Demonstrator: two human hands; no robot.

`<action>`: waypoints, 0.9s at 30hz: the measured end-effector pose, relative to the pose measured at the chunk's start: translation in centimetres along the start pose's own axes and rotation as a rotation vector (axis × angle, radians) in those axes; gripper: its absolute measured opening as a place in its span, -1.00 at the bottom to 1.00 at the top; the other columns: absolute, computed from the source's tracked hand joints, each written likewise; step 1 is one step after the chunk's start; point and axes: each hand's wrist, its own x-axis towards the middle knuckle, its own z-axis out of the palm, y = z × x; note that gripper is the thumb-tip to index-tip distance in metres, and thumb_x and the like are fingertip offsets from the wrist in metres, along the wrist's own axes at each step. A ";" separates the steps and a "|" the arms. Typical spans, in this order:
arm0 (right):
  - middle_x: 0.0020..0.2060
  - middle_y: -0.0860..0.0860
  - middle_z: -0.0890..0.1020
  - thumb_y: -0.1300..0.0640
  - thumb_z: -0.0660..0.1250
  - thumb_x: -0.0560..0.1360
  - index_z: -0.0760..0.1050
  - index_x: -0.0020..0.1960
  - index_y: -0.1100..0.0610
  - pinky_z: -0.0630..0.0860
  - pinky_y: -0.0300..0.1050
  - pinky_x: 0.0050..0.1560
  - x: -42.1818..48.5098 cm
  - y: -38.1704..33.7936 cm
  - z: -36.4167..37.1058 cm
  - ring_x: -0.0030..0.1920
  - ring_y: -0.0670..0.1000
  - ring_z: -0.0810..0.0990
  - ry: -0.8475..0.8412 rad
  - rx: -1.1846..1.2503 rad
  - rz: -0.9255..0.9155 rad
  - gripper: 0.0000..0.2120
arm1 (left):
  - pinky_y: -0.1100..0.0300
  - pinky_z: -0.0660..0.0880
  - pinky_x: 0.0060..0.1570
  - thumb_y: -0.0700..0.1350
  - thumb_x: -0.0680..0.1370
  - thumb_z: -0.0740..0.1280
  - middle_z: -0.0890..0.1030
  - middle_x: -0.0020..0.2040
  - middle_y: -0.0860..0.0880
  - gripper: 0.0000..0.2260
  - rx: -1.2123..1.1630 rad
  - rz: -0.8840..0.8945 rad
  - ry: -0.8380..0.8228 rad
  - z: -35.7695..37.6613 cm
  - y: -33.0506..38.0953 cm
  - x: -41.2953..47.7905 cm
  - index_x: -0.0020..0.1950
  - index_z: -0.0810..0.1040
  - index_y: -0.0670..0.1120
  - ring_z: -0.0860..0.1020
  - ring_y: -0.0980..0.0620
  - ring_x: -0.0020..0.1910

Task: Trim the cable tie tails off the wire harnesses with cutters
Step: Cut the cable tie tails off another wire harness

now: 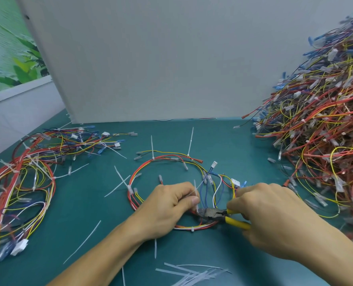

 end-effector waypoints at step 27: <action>-0.21 -0.12 0.41 -0.03 0.25 0.46 0.31 -0.20 -0.06 0.39 -0.13 -0.16 1.0 -0.6 0.6 -0.17 -0.07 0.40 0.148 0.524 0.023 -0.86 | 0.27 0.08 -0.53 0.01 0.60 0.16 0.28 -0.49 0.00 -0.73 -1.211 -0.329 0.415 -1.7 -0.6 0.4 -0.26 0.34 -0.08 0.16 0.10 -0.57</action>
